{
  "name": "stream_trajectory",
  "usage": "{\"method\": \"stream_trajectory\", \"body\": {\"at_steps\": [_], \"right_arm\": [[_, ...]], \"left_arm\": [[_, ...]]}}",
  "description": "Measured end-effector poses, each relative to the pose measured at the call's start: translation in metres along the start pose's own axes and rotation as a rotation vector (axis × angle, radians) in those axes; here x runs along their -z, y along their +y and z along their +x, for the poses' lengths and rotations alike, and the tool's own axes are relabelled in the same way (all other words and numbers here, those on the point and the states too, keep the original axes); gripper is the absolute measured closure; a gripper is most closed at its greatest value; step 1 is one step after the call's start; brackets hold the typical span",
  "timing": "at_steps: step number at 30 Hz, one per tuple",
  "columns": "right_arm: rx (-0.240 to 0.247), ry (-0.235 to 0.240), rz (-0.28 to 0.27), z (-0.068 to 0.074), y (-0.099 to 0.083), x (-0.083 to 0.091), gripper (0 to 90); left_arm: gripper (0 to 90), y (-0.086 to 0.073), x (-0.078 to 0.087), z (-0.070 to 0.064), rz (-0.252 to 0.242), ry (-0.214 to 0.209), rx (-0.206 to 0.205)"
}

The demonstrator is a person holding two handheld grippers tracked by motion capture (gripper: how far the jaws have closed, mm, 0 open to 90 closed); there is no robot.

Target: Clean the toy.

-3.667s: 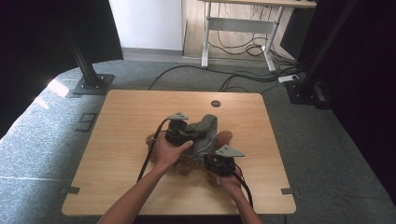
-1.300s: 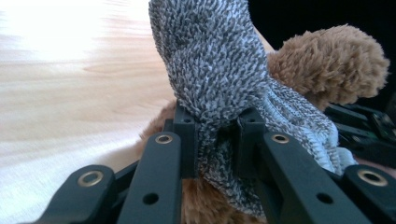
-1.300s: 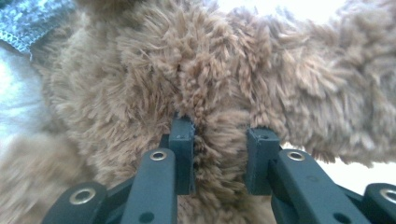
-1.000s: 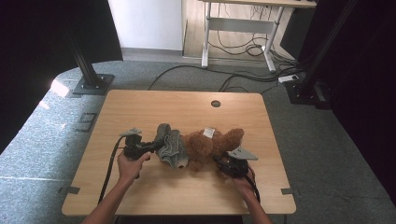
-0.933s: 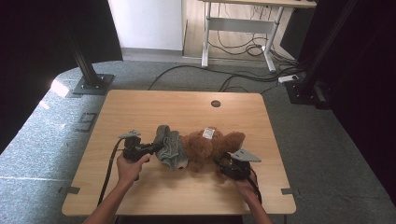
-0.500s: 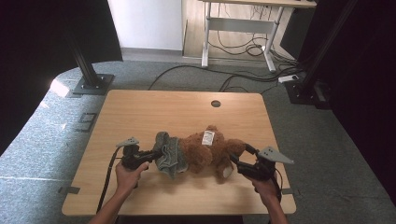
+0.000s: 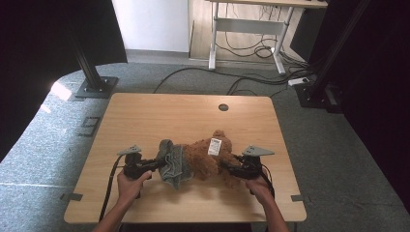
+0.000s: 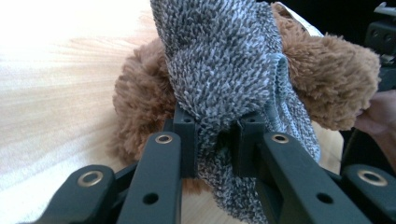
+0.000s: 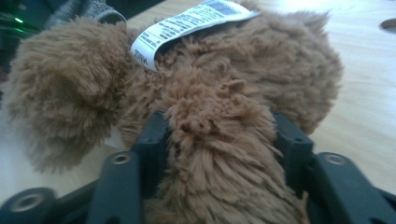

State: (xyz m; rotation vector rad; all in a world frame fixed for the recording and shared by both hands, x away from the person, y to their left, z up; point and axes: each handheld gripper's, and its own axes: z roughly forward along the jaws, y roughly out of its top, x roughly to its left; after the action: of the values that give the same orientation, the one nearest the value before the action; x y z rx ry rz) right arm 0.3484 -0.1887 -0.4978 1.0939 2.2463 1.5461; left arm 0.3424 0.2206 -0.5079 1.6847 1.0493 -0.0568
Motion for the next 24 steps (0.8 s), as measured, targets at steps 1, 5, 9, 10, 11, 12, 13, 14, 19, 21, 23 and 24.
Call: {"method": "stream_trajectory", "body": {"at_steps": [1,5,9,10,11,12,13,14,19,21,23,24], "right_arm": [[0.008,0.005,0.010,0.002,-0.002,0.000,53.4],[0.034,0.014,0.052,0.012,-0.012,-0.001,56.9],[0.031,0.019,0.068,0.020,-0.022,-0.009,58.6],[0.034,0.020,0.068,0.022,-0.022,-0.012,58.8],[0.043,0.015,0.074,0.026,-0.022,-0.015,59.3],[0.063,-0.001,0.080,0.032,-0.022,-0.020,59.7],[0.080,-0.015,0.082,0.035,-0.021,-0.023,60.0],[0.086,-0.031,0.081,0.038,-0.021,-0.025,60.4],[0.064,-0.068,0.050,0.039,-0.021,-0.028,62.5],[0.073,-0.074,0.047,0.038,-0.022,-0.027,63.6],[0.081,-0.076,0.047,0.039,-0.025,-0.026,64.6],[0.080,-0.078,0.048,0.039,-0.026,-0.025,65.0]], "left_arm": [[75.0,0.000,0.001,0.000,0.004,-0.001,-0.002],[74.8,0.004,0.008,-0.004,-0.012,-0.003,0.001],[74.8,0.024,0.013,-0.016,-0.035,-0.011,-0.033],[74.7,0.030,0.012,-0.021,-0.034,-0.021,-0.045],[74.7,0.039,0.009,-0.028,-0.033,-0.032,-0.066],[74.7,0.045,0.006,-0.035,-0.033,-0.043,-0.083],[74.6,0.052,0.001,-0.043,-0.031,-0.051,-0.099],[74.5,0.058,-0.004,-0.050,-0.024,-0.053,-0.121],[74.0,0.072,-0.054,-0.082,0.080,-0.075,-0.178],[73.4,0.074,-0.074,-0.090,0.131,-0.084,-0.183],[73.0,0.073,-0.093,-0.096,0.190,-0.076,-0.192],[72.9,0.072,-0.101,-0.097,0.216,-0.067,-0.196]]}}
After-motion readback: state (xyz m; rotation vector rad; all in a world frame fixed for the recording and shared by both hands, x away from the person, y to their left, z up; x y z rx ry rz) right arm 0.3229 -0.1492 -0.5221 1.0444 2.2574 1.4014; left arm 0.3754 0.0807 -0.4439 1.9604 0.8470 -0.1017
